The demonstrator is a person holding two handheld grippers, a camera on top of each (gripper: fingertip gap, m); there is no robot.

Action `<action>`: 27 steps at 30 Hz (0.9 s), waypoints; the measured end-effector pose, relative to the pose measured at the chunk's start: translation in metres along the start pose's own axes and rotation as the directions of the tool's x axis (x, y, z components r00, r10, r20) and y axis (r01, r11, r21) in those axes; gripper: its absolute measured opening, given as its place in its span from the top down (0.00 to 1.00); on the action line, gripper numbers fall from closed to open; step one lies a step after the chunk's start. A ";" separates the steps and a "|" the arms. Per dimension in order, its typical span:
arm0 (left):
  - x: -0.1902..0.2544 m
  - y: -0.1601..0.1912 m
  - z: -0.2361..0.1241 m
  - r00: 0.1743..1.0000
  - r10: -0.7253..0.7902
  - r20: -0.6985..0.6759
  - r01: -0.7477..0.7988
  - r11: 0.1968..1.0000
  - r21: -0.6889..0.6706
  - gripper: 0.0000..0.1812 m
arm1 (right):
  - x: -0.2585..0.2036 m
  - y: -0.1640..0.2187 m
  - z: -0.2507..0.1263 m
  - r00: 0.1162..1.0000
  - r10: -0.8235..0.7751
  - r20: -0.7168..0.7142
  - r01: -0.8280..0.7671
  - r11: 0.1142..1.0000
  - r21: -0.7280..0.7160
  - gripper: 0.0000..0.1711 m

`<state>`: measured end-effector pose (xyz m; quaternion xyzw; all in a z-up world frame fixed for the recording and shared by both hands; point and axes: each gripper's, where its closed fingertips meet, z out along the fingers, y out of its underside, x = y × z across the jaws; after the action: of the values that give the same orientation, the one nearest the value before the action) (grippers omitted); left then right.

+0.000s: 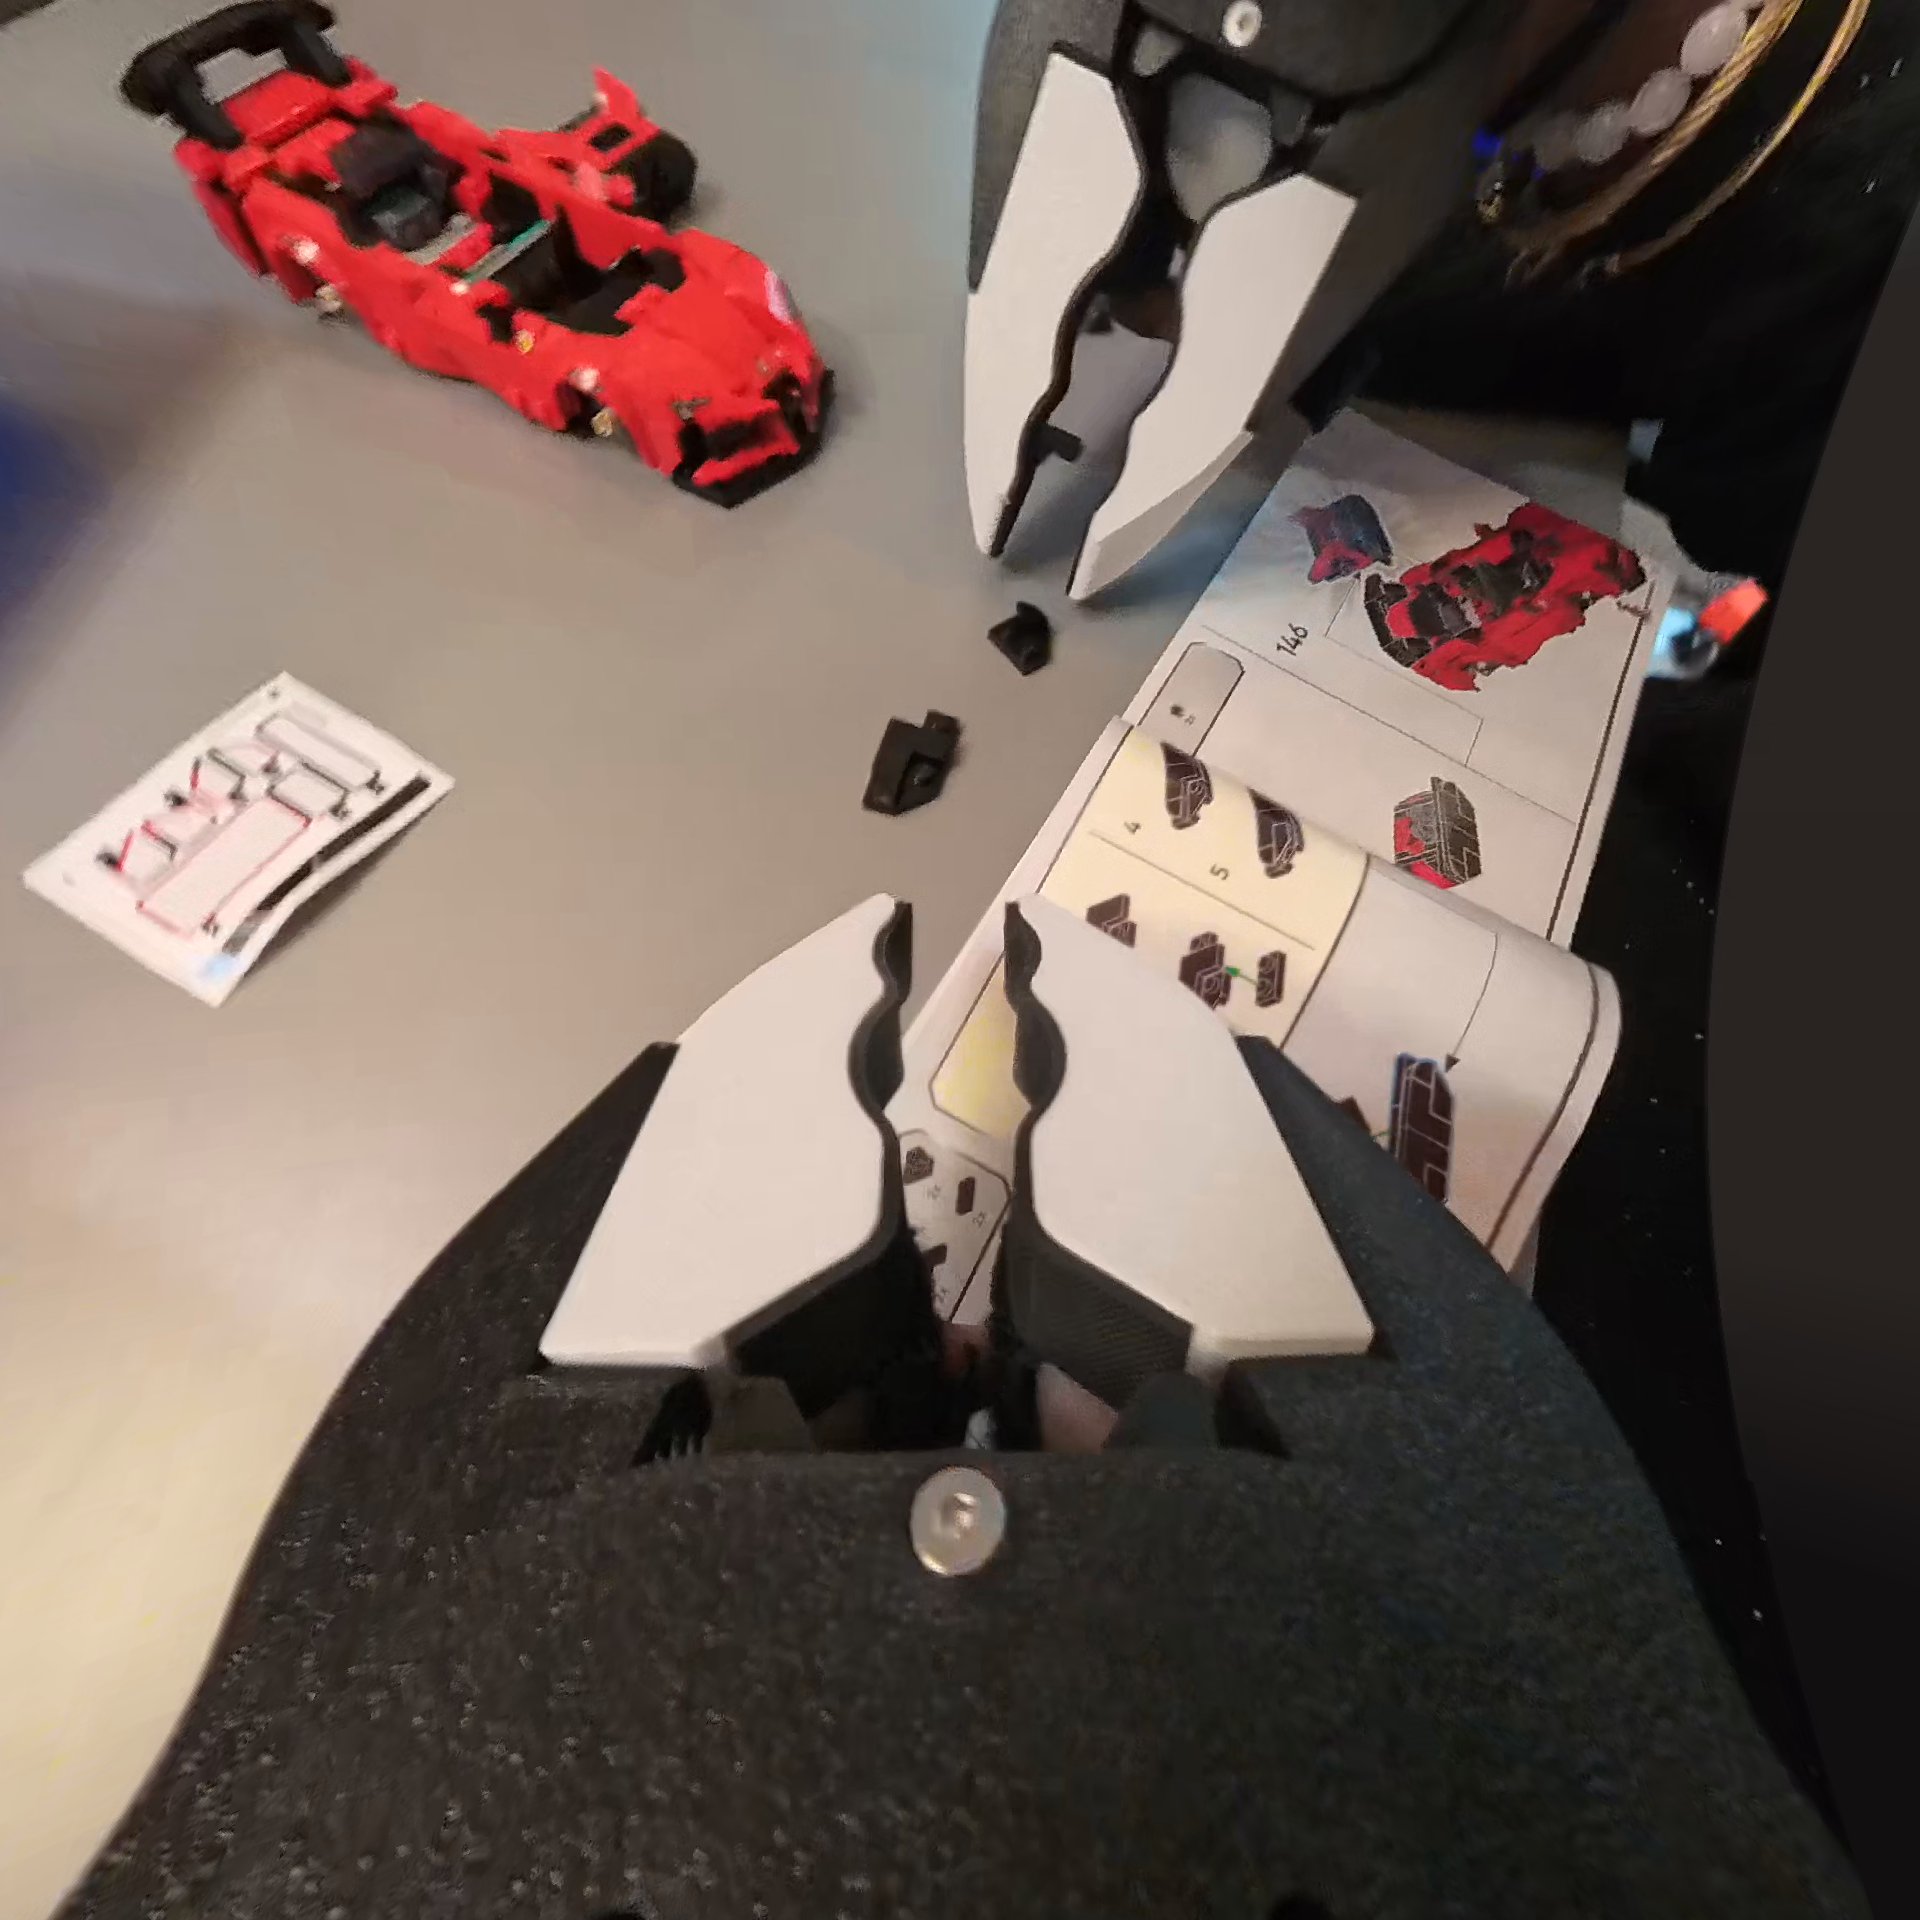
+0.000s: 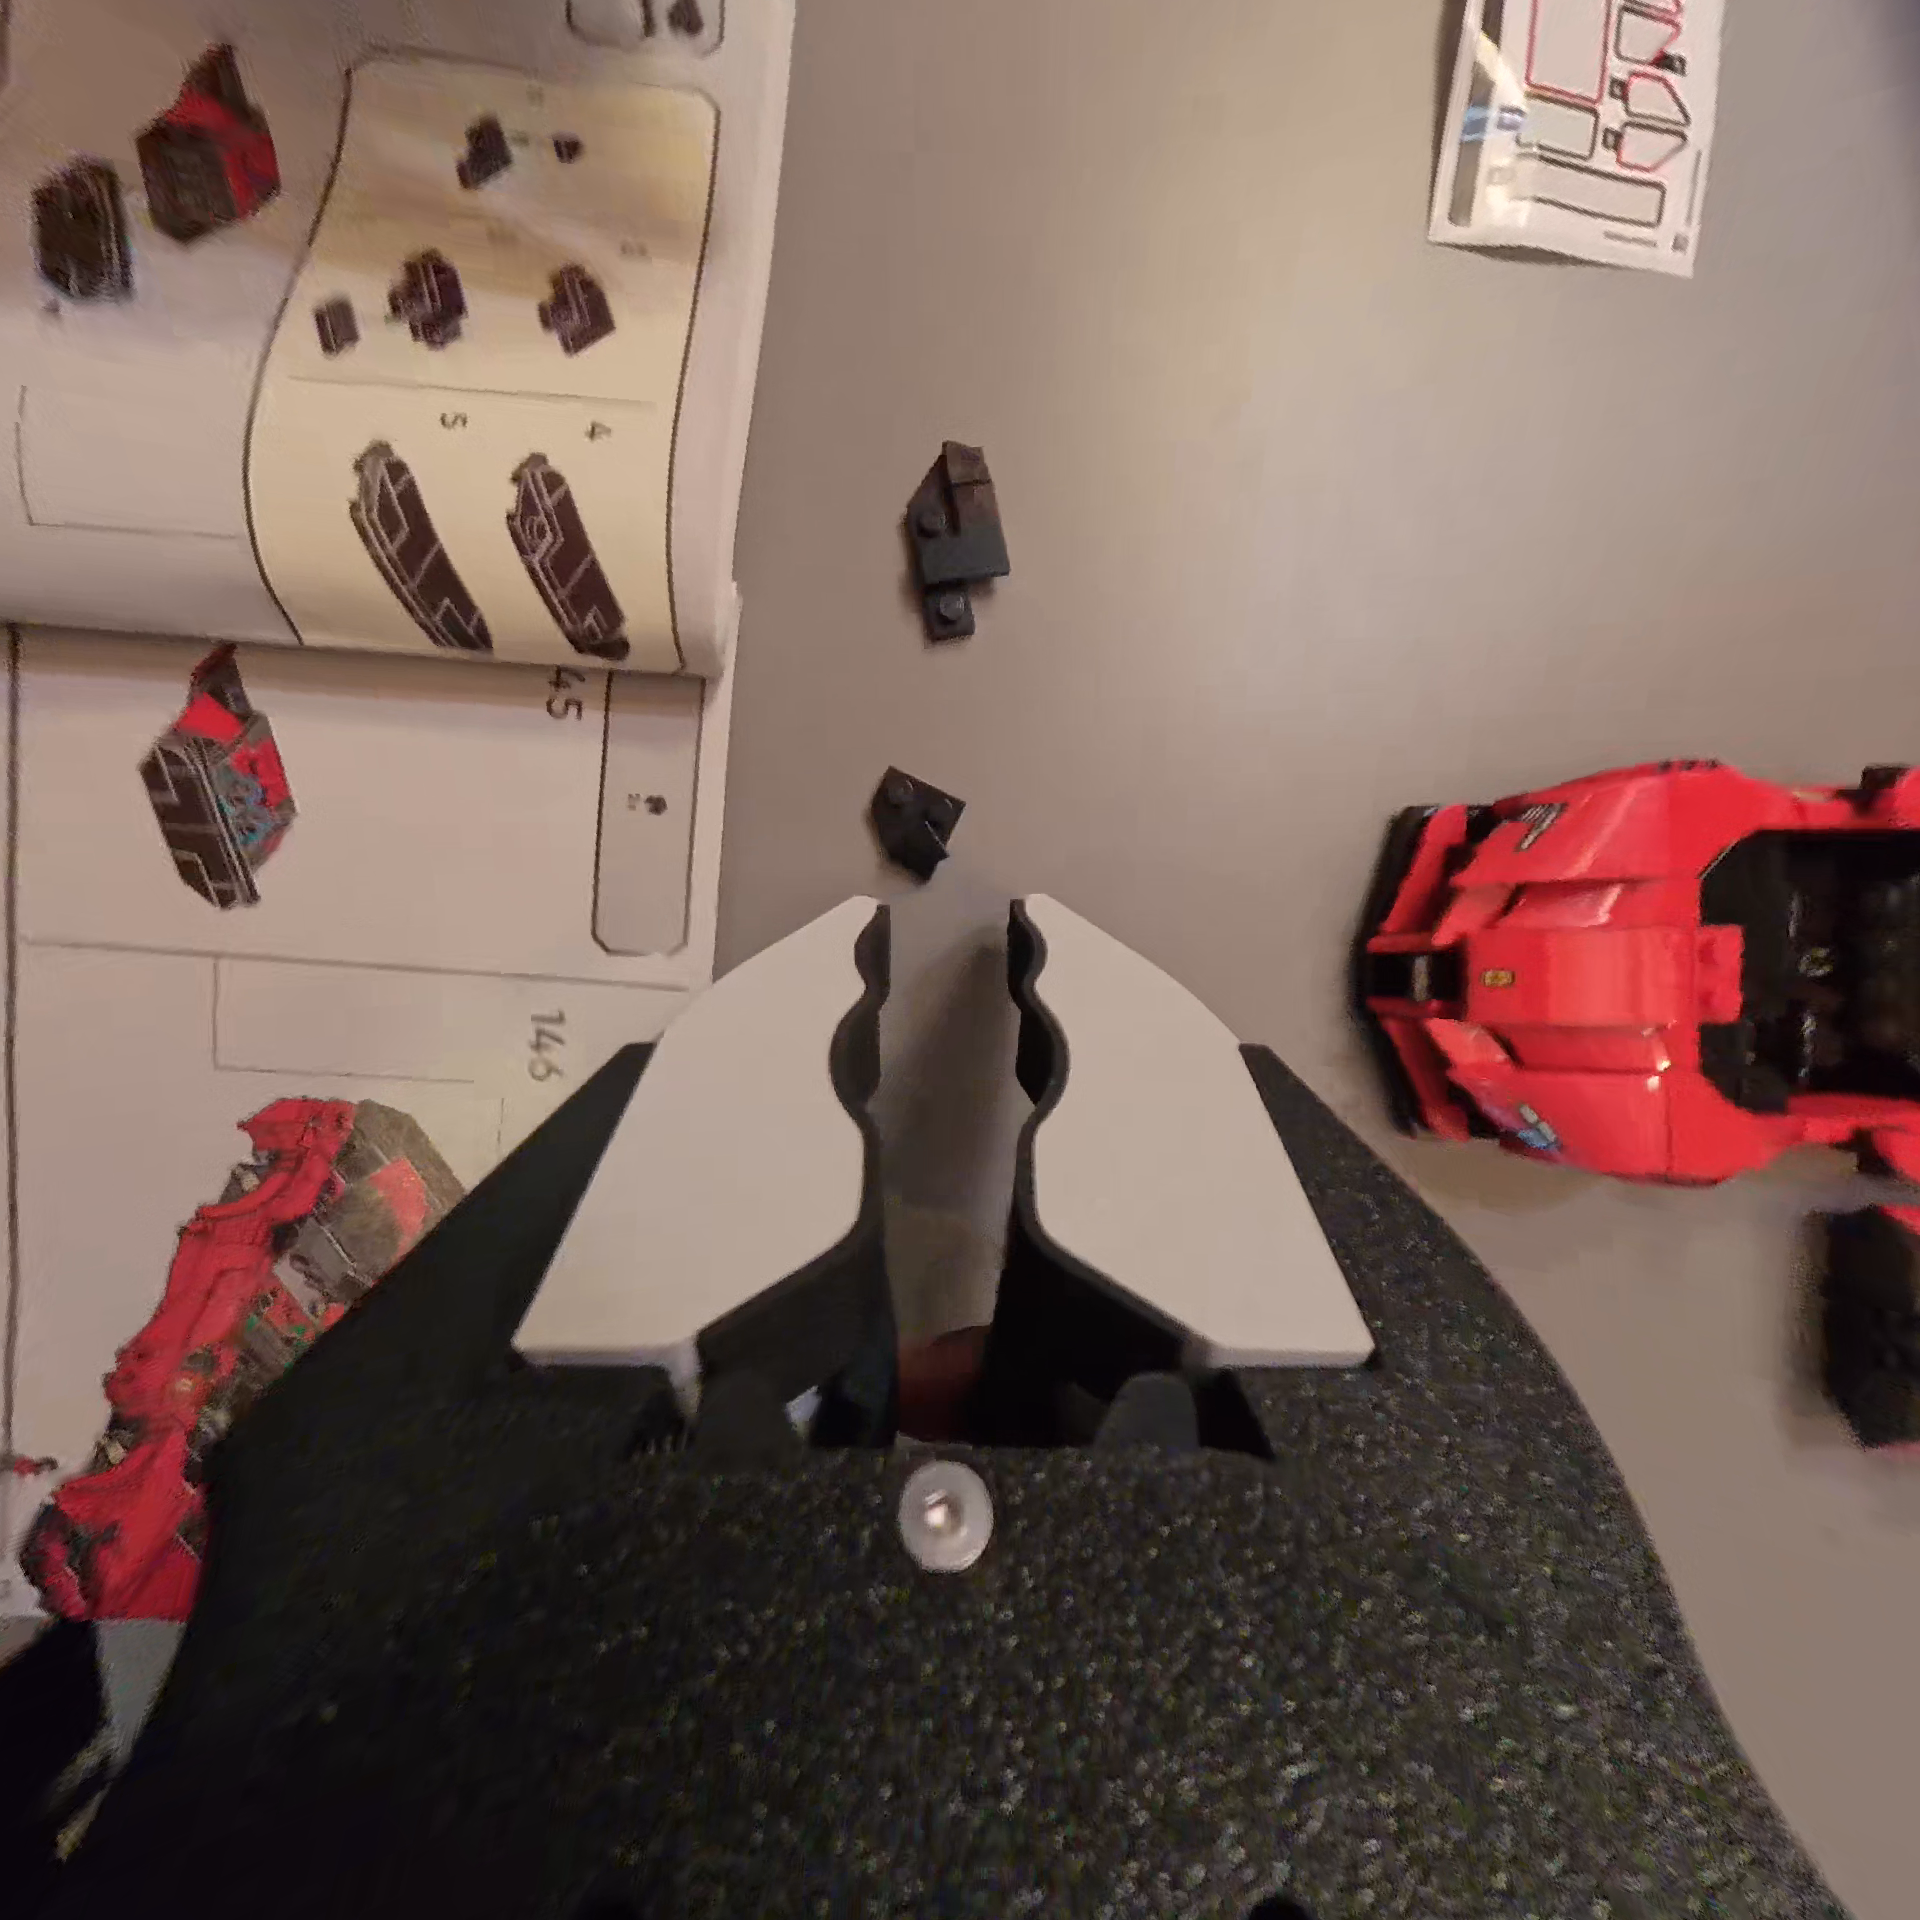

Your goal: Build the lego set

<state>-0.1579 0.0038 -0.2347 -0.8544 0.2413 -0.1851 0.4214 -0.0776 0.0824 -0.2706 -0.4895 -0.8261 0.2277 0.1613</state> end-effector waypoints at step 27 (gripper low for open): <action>0.027 -0.088 0.013 0.792 -0.430 -0.434 0.582 0.749 0.319 0.91 | -0.009 -0.087 -0.062 0.922 -0.208 -0.326 0.310 0.902 0.301 0.93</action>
<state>-0.1068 0.0433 -0.1679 -0.7266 0.0166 -0.4844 0.4870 -0.1068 0.0514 -0.1718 -0.3656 -0.7990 0.2726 0.3919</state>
